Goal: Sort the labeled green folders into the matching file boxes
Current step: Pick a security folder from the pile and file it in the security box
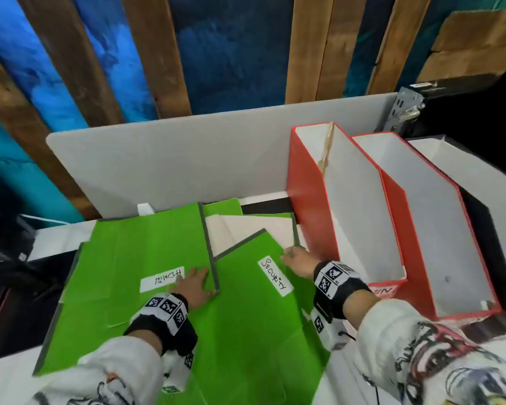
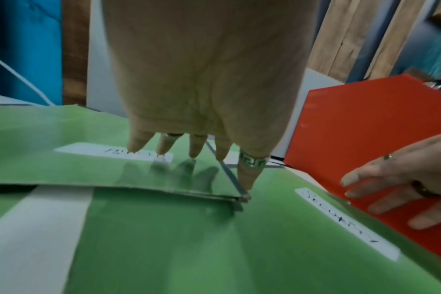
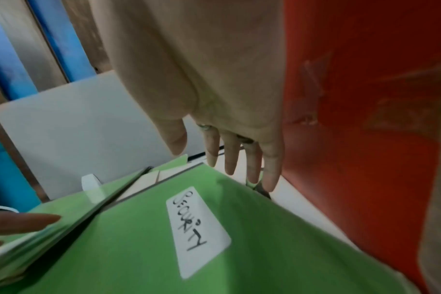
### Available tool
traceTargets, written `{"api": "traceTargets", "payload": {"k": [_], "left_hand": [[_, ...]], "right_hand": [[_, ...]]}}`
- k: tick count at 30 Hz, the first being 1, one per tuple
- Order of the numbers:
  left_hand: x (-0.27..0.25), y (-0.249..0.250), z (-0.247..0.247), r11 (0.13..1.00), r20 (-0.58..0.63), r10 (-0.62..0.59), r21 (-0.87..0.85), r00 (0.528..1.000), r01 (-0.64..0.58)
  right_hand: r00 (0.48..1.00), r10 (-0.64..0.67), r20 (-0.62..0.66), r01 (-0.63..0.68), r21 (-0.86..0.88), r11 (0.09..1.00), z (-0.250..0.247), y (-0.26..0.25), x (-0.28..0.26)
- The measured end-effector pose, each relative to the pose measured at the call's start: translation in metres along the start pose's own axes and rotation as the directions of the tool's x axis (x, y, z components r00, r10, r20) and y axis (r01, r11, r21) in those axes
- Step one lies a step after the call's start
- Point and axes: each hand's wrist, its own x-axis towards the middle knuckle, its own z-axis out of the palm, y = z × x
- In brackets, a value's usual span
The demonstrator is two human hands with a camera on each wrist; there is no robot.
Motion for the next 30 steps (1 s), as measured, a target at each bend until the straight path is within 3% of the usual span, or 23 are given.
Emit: {"api": "traceTargets", "payload": {"k": [4,8,15,19,22,30], "left_hand": [[-0.001,-0.004,0.006,0.992,0.051,-0.098,0.085,0.994,0.094],[0.007,-0.014,0.007,0.991,0.077,-0.129,0.048,0.989,0.126],[0.015,-0.027,0.014,0.994,0.151,-0.096,-0.029,0.984,0.101],[0.019,-0.033,0.015,0.995,0.172,-0.081,-0.039,0.982,0.089],[0.012,-0.032,0.010,0.999,0.160,-0.035,-0.029,0.986,0.040],[0.008,-0.050,-0.027,0.983,0.108,0.049,-0.179,0.993,-0.029]], "right_hand": [[0.996,0.091,0.018,-0.091,-0.013,0.996,0.007,0.007,0.006],[0.991,0.123,-0.046,-0.124,-0.031,0.992,0.012,0.007,0.010],[0.979,0.127,-0.162,-0.122,0.036,0.992,0.015,0.001,0.008],[0.981,0.085,-0.176,-0.064,0.125,0.990,0.017,-0.003,-0.005],[0.970,-0.001,-0.242,0.059,0.232,0.971,0.013,-0.003,-0.014],[0.899,-0.197,-0.392,0.316,0.267,0.910,-0.024,-0.028,-0.051]]}}
